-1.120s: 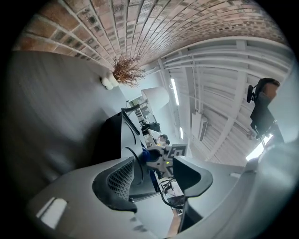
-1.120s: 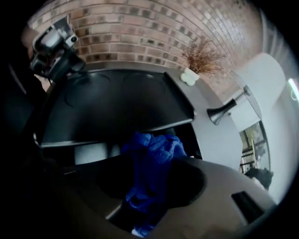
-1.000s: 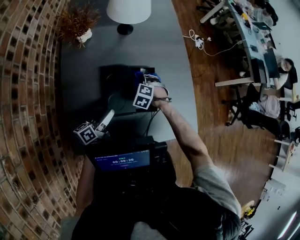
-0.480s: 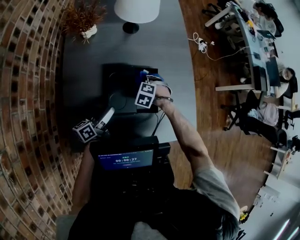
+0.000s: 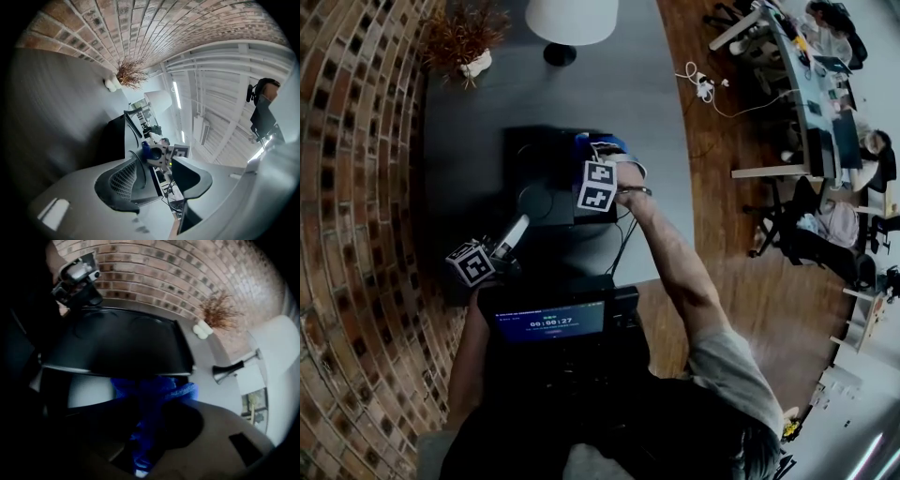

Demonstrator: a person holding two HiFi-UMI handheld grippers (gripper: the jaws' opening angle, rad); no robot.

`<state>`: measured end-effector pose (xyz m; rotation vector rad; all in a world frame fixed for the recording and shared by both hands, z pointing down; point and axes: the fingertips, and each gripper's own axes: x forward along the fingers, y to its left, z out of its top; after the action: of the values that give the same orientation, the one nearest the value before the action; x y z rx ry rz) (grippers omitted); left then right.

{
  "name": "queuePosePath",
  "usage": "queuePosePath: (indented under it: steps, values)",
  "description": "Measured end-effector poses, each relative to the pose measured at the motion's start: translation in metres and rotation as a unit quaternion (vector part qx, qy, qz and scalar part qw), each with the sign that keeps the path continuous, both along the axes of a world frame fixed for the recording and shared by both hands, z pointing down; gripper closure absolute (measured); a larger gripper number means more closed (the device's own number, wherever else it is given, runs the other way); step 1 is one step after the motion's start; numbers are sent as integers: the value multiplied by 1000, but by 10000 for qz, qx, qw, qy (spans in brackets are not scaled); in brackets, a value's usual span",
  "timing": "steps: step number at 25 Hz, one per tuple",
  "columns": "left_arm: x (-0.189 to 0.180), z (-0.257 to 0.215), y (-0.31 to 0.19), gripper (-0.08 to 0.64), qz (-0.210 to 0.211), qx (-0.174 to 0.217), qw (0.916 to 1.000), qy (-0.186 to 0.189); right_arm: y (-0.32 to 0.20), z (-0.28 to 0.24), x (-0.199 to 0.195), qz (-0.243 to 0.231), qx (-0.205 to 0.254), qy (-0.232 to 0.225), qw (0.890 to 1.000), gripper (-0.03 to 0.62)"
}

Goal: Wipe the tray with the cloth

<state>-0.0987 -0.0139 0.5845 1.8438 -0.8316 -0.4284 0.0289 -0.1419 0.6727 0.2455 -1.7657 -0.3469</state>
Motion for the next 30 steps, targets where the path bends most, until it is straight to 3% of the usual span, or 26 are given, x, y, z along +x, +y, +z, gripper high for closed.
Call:
queuePosePath:
  steps: [2,3,5,8,9,12,14,17,21,22,23,25,26,27,28,30]
  values:
    - [1,-2,-1,322,-22,16,10000,-2,-25,-4,1,536,322,-152,9979,451]
    - [2,-3,-3,322,-24,28,10000,-16,-28,-2,-2,571,356,-138,9976,452]
    - [3,-4,-4,322,-7,28,10000,-55,-14,5,-9,23,188,75,9998,453]
    - [4,-1,-2,322,12,-28,10000,-63,32,7,-3,-1136,-770,276,9902,453]
    - [4,0,-2,322,8,-20,10000,-64,33,4,1,-1202,-822,263,9890,453]
    - [4,-1,-2,322,-17,-22,10000,-85,2,4,0,-723,-185,246,9969,453]
    - [4,-1,-3,322,-18,-26,9999,-98,13,10,-4,-966,-201,440,9941,453]
    - [2,1,-2,322,-11,-3,9999,-104,65,13,0,-1932,-667,814,9755,453]
    - [-2,4,-1,322,-51,45,9999,-100,144,11,19,-3556,-1515,1221,9142,456]
    - [-1,4,-2,322,-55,40,9999,-109,145,10,22,-3681,-1531,1263,9084,456]
    - [0,4,-2,322,-50,35,9999,-128,137,8,19,-3612,-1414,1226,9135,456]
    - [0,7,-1,322,-2,60,9998,-165,108,5,9,-3155,-1042,1054,9373,456]
    - [0,8,-1,322,19,86,9998,-175,102,6,7,-2996,-956,1005,9439,456]
    - [0,8,-1,322,19,103,9998,-182,106,8,7,-2993,-993,1001,9437,456]
    - [0,7,-1,322,7,103,9998,-185,117,10,10,-3149,-1101,1057,9368,456]
    - [-1,8,-1,322,-6,100,9998,-192,140,13,25,-3699,-1300,1438,9086,456]
